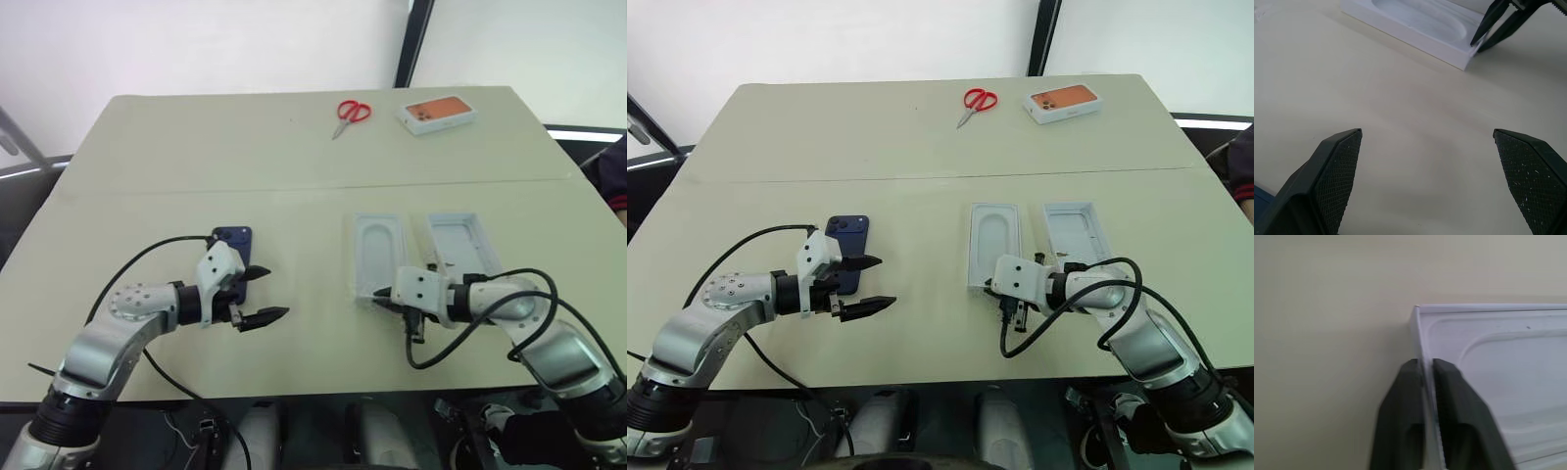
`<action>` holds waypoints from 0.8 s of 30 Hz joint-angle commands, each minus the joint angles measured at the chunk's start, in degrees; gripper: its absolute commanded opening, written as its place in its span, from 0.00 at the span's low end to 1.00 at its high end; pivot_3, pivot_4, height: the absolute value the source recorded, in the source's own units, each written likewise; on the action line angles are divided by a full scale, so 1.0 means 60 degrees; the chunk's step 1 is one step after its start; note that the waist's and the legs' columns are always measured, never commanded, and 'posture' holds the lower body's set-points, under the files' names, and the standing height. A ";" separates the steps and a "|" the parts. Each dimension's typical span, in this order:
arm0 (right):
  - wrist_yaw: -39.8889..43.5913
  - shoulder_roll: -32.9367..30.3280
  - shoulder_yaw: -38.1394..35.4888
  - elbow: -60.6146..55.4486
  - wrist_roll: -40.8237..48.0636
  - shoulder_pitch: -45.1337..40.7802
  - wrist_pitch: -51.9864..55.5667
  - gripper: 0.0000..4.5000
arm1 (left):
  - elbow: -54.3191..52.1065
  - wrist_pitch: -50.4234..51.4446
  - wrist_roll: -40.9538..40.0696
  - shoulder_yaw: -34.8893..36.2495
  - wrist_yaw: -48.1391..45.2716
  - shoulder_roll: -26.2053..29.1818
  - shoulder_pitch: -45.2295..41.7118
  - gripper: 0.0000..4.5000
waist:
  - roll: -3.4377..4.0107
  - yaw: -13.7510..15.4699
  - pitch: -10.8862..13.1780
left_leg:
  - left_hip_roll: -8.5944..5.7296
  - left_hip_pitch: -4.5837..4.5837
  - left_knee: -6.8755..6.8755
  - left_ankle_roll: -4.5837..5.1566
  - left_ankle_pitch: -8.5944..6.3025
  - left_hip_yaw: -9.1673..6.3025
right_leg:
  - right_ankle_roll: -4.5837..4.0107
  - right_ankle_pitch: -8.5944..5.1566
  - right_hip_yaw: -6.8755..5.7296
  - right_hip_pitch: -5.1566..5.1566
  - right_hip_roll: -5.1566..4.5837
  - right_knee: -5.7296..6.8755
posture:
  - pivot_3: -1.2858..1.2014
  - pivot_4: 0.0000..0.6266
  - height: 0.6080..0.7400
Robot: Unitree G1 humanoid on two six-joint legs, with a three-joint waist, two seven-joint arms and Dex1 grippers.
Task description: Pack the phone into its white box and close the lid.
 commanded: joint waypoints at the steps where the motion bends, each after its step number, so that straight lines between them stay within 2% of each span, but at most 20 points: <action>1: 0.0103 -0.0126 0.0101 0.0002 -0.0196 0.0069 -0.0501 0.01 | -0.0270 -0.0140 0.0014 0.0236 0.0024 0.0100 0.0003 1.00 | 0.0000 0.0001 0.0000 | -0.0001 0.0000 0.0000 0.0000 0.0000 0.0001 | 0.0000 0.0000 0.0000 0.0000 -0.0001 0.0000 | 0.52 0.24 1.00; 10: 0.0665 -0.0025 0.0269 -0.1038 0.0234 0.0256 -0.0609 0.01 | -0.0014 -0.0218 0.0131 0.0543 0.0005 0.0257 0.0089 1.00 | 0.0000 -0.0009 0.0000 | 0.0001 0.0000 0.0000 0.0000 0.0000 -0.0001 | 0.0000 0.0000 0.0000 0.0000 0.0000 0.0000 | 0.52 0.24 1.00; 17: 0.0677 0.0188 0.0707 -0.0746 -0.0060 0.0007 -0.0717 0.01 | 0.0091 -0.0254 0.0133 0.0804 0.0026 0.0384 0.0194 1.00 | -0.0001 -0.0004 0.0001 | 0.0000 0.0001 0.0000 0.0000 0.0000 0.0000 | 0.0000 0.0000 0.0000 0.0001 -0.0001 0.0000 | 0.52 0.24 1.00; 20: 0.0944 0.0351 0.0581 -0.1025 0.0647 -0.0191 0.0243 0.22 | 0.0055 -0.0245 0.0126 0.0927 0.0063 0.0425 0.0310 1.00 | -0.0001 -0.0002 0.0001 | 0.0001 0.0001 0.0000 0.0000 0.0000 -0.0002 | 0.0000 0.0000 0.0000 0.0000 0.0000 0.0001 | 0.52 0.24 1.00; 24: 0.0872 0.0593 0.0258 -0.1329 0.1224 -0.0331 0.0536 0.65 | 0.0028 -0.0187 0.0111 0.1169 0.0171 0.0458 0.0470 1.00 | -0.0001 -0.0001 0.0001 | 0.0001 0.0001 0.0000 0.0000 0.0000 -0.0002 | 0.0000 0.0000 0.0000 0.0001 -0.0002 0.0000 | 0.52 0.24 1.00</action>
